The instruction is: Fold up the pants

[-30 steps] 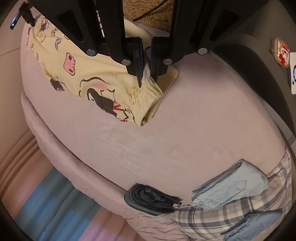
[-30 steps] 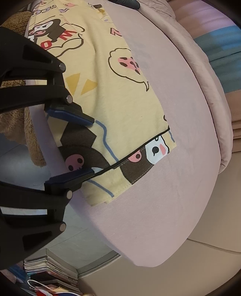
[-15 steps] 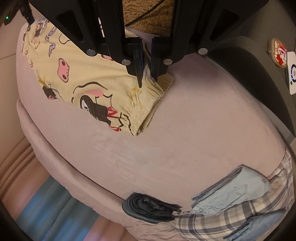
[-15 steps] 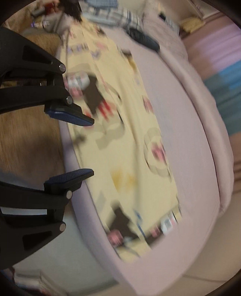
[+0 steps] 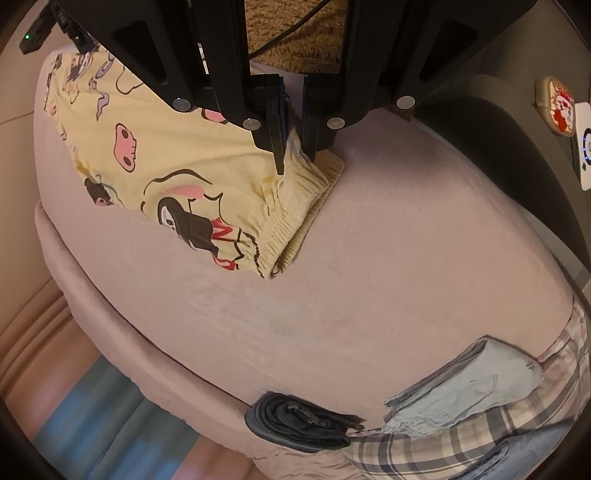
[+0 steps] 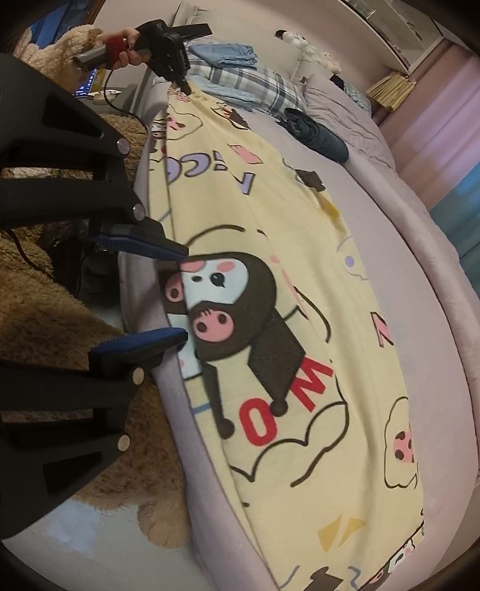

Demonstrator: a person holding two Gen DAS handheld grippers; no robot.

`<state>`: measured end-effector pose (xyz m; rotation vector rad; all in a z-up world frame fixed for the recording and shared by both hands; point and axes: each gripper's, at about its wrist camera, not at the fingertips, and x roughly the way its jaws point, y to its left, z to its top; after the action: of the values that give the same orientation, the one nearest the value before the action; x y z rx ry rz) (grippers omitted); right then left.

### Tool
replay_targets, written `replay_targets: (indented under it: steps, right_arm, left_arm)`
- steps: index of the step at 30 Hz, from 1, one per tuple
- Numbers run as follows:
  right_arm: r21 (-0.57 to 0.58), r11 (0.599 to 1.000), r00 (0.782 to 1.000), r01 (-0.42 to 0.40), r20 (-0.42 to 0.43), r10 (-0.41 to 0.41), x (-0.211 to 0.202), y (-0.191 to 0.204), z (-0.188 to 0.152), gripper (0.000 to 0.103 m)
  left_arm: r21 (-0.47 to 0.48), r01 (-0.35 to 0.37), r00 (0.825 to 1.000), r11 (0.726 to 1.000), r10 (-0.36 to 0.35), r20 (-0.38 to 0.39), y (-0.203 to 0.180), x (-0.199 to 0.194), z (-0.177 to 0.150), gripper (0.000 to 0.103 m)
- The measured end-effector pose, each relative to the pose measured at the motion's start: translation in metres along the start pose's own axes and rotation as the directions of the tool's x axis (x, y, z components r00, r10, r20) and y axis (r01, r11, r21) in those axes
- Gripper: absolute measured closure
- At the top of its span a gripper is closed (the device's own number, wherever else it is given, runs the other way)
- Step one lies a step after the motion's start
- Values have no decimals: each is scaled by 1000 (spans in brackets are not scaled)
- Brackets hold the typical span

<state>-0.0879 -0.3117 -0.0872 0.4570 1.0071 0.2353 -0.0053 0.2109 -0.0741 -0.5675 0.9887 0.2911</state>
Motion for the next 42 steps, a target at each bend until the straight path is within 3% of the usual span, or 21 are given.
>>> replay_targets:
  steps: [5,7,8,16,22,25,29,32,36,38,40,42]
  right_arm:
    - [53,998,998,-47,54,44,-10,-11,9,66]
    - [50,998,997,-25,80,21,-11,-13,11,78]
    - [32,999,996,27,85,-30,-10,-11,11,98]
    - [9,1000,984,16,179,-17,-40,-3,2,100]
    - [33,997,994,69,78,-72,-13,-14,-6,101]
    - [-6,994,993,109,48,-109,-14,-8,-2,96]
    - [-95,979,983,180,-19,-183,-26,14,8,51]
    - [-145,975,985,168,-2,-170,-41,37,21,51]
    - [-228,969,995,97,42,-90,-30,74,56,51]
    - [-279,957,997,81,37,-74,-4,103,82,51]
    - [-313,949,999,40,9,-40,24,127,101,51]
    - [-335,942,1000,3,-19,-10,51,145,117,53]
  left_arm:
    - [12,-11,1000,1000,11,0,-2,1,-1,95]
    - [12,-10,1000,1000,10,0,-3,1,0,95]
    - [12,-7,1000,1000,7,-1,-3,2,-1,95]
    - [15,1,1000,1000,-1,-20,1,2,-4,95]
    - [82,-56,996,995,62,-66,-4,19,-10,95]
    - [108,-50,996,993,58,-74,-5,17,-7,94]
    - [87,5,998,996,1,-70,-1,0,5,85]
    - [74,39,999,996,-36,-33,3,-12,20,75]
    - [99,-10,1000,995,9,17,-3,-5,42,72]
    - [97,11,1000,995,-12,12,-6,4,53,72]
    - [119,83,997,989,-83,-7,-10,16,59,72]
    - [129,99,995,987,-94,-43,-13,31,64,71]
